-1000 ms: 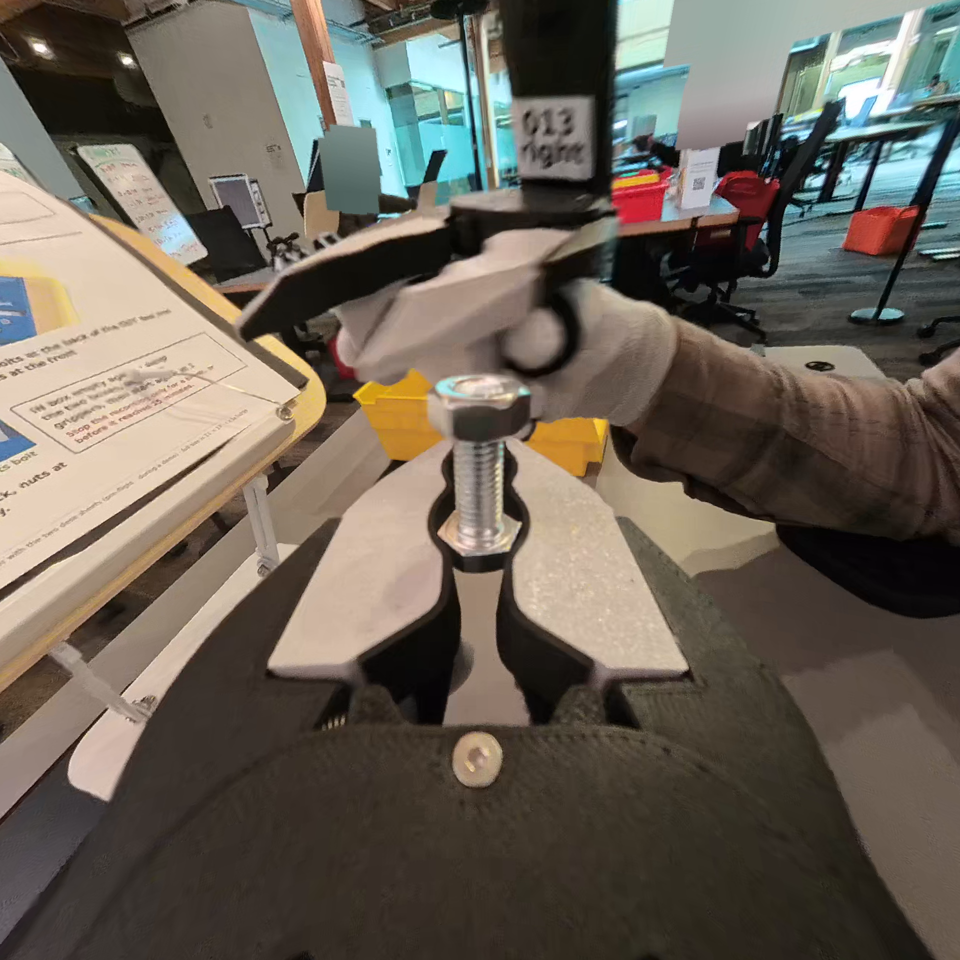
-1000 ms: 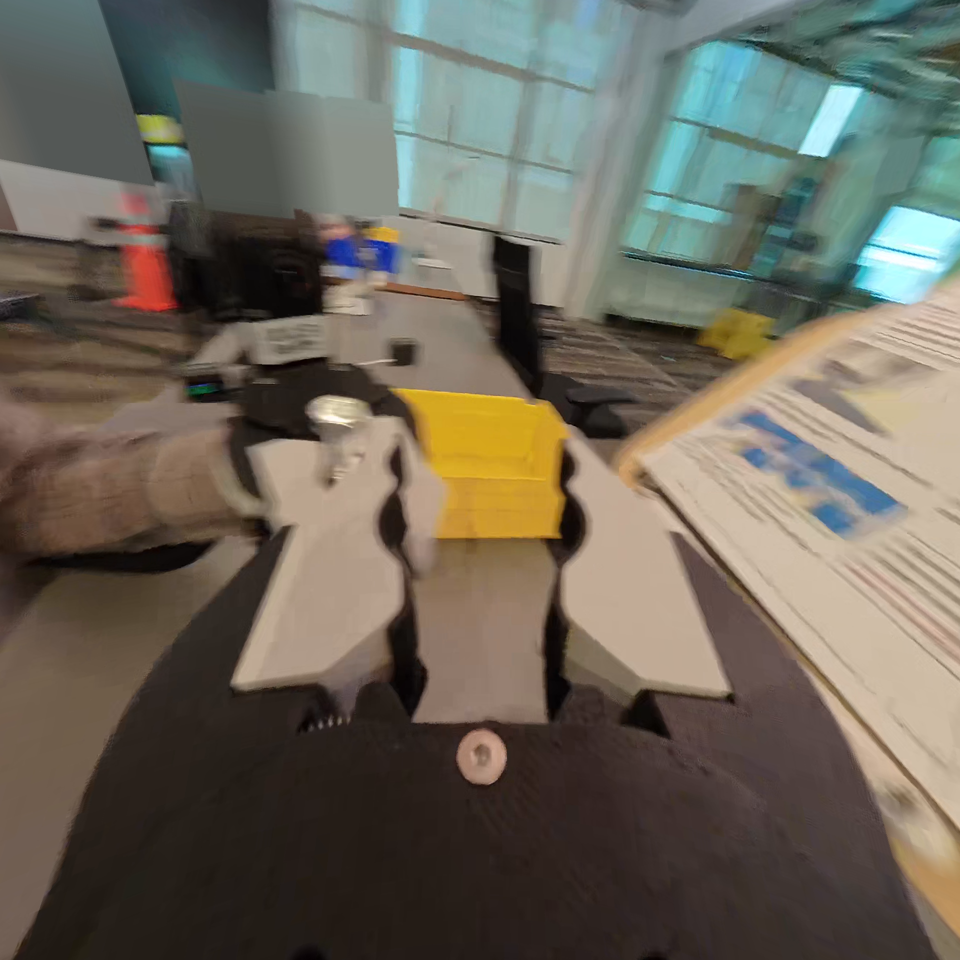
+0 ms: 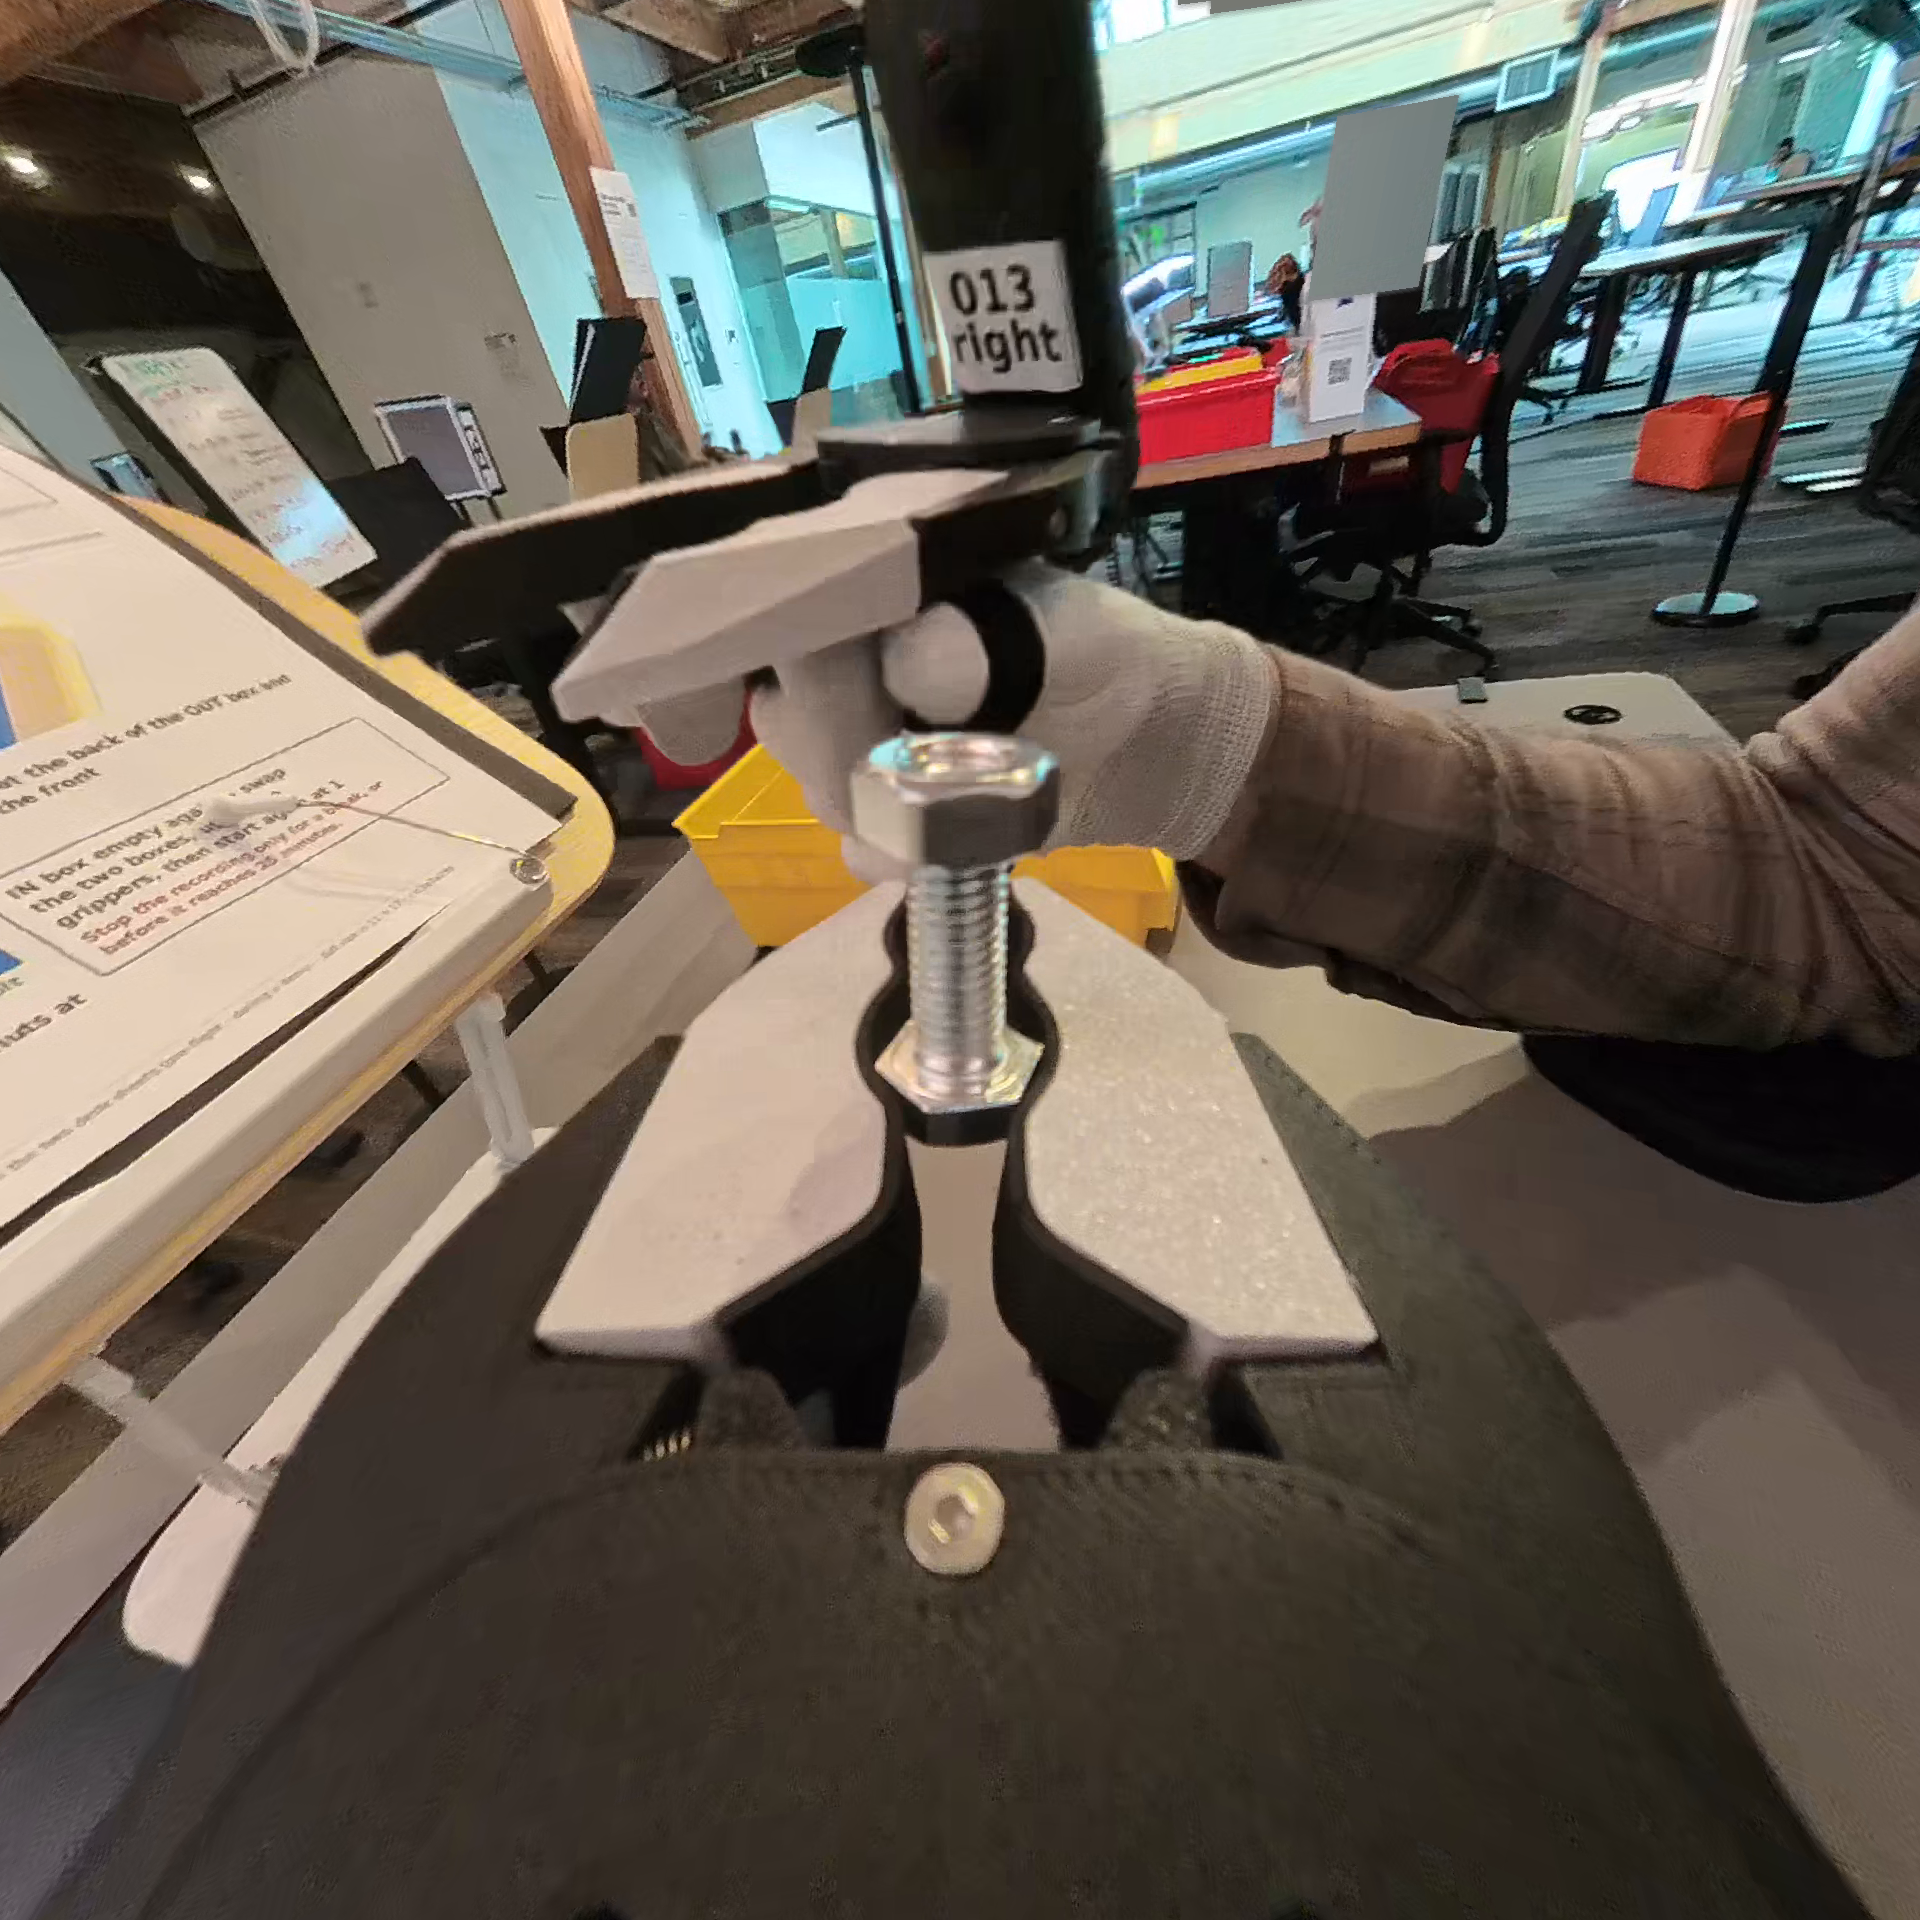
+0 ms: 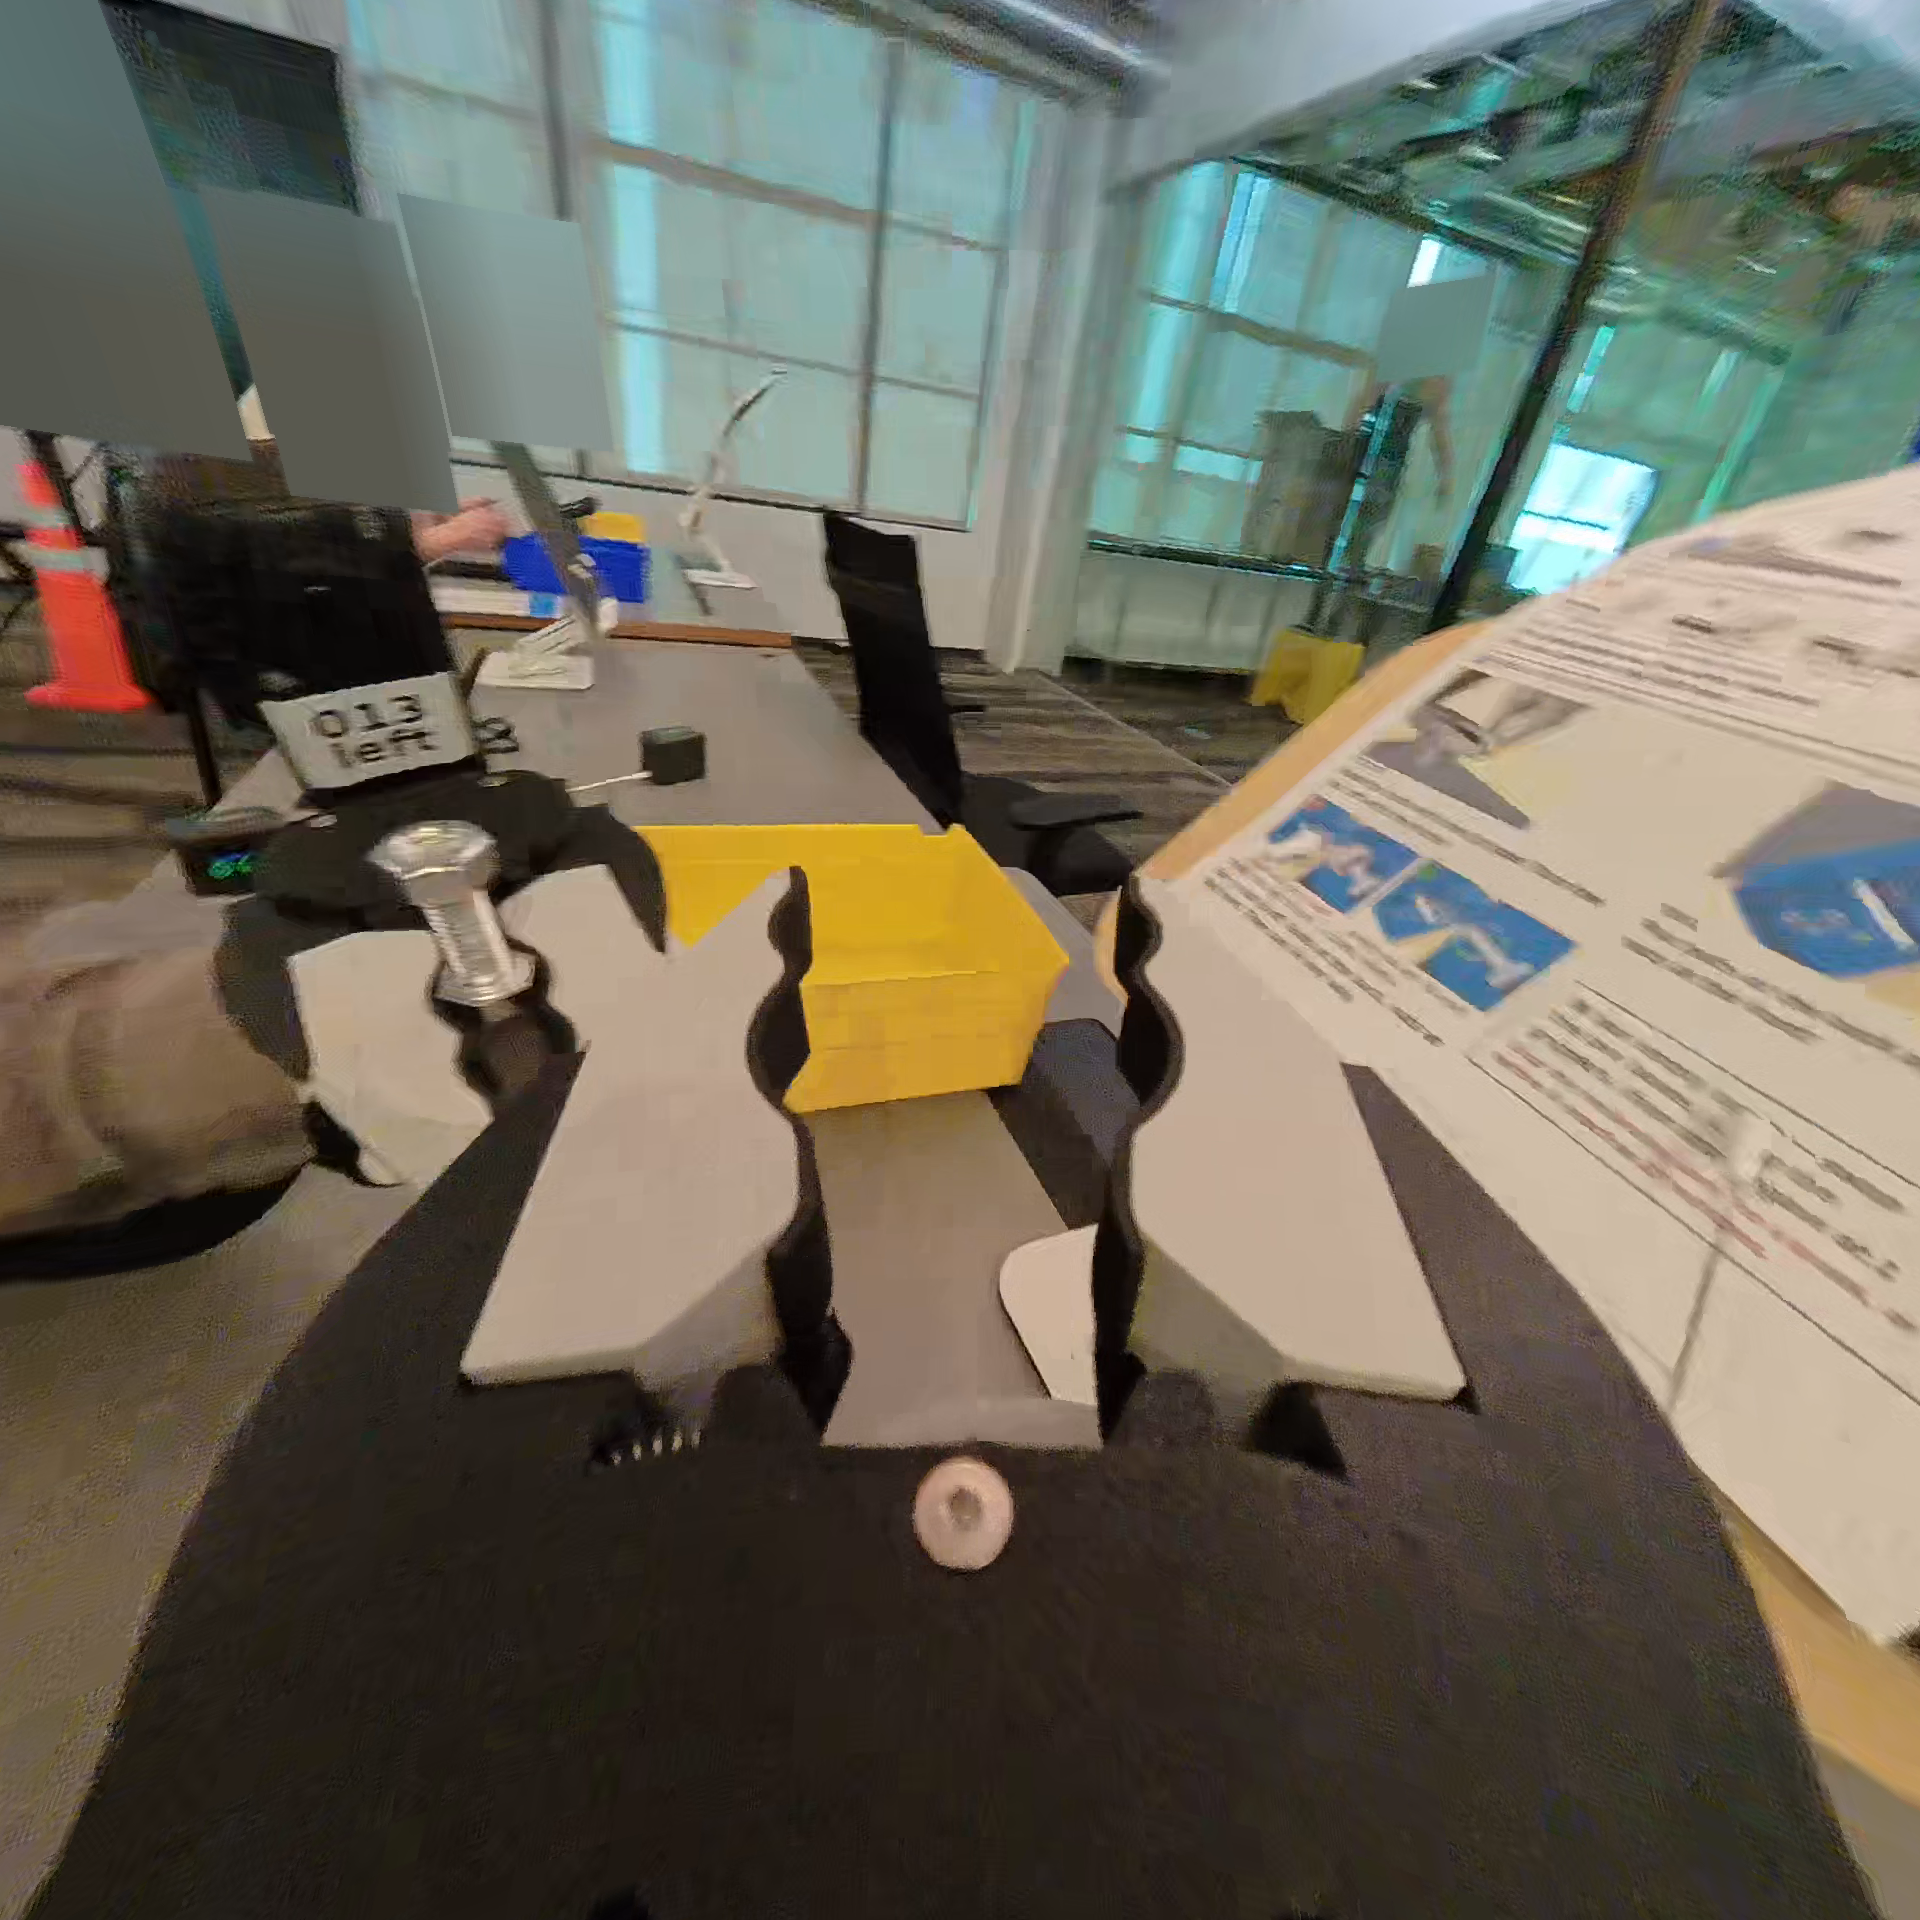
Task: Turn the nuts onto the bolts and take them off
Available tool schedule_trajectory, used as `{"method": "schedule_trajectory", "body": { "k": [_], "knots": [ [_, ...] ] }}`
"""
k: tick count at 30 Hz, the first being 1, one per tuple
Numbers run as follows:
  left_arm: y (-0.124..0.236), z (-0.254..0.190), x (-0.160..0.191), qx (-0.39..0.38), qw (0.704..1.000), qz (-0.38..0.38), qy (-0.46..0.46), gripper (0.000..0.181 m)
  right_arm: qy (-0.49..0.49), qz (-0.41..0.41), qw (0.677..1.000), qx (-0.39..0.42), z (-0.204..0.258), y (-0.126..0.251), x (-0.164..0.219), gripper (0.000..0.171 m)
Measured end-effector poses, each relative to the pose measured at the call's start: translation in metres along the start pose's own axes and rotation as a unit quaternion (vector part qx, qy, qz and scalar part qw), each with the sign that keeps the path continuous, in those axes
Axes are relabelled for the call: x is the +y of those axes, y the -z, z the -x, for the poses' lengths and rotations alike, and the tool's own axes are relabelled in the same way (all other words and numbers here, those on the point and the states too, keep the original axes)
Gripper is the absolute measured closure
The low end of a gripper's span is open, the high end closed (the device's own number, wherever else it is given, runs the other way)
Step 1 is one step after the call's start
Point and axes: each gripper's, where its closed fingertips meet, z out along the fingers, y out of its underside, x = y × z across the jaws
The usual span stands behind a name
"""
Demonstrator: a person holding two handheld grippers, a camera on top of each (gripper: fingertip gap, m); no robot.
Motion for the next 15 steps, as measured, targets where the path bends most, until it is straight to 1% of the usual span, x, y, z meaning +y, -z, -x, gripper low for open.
{"method": "schedule_trajectory", "body": {
  "k": [1,3,5,8,11,12,13,14,15],
  "knots": [
    [0.0,0.001,0.0,-0.006,1.0,0.003,-0.005,0.168,-0.013,-0.003,1.0,-0.008,-0.003,0.004,0.002,0.111],
    [-0.001,0.001,0.001,-0.005,1.0,0.007,-0.003,0.168,-0.004,-0.013,0.999,-0.043,0.008,0.008,-0.002,0.1],
    [-0.002,0.002,0.004,-0.004,1.0,0.008,0.0,0.168,0.015,-0.029,0.995,-0.091,0.032,0.009,-0.012,0.095],
    [-0.003,0.001,0.006,-0.003,1.0,0.012,0.002,0.168,0.044,-0.014,0.99,-0.134,0.061,0.003,-0.009,0.09],
    [-0.004,-0.002,0.005,0.001,1.0,0.012,-0.001,0.168,0.042,-0.012,0.989,-0.138,0.066,-0.004,-0.006,0.088],
    [-0.004,-0.002,0.004,0.002,1.0,0.008,0.001,0.169,0.036,-0.014,0.991,-0.127,0.059,-0.003,-0.006,0.082],
    [-0.002,-0.003,0.002,0.008,1.0,0.0,0.001,0.168,0.029,-0.009,0.996,-0.089,0.041,-0.002,-0.004,0.1],
    [-0.001,-0.004,0.0,0.009,1.0,-0.002,-0.002,0.168,0.03,-0.005,0.998,-0.061,0.027,0.0,-0.001,0.1],
    [-0.001,-0.003,-0.001,0.004,1.0,0.0,-0.005,0.168,0.025,-0.002,0.997,-0.067,0.025,0.004,0.002,0.099]
  ]
}}
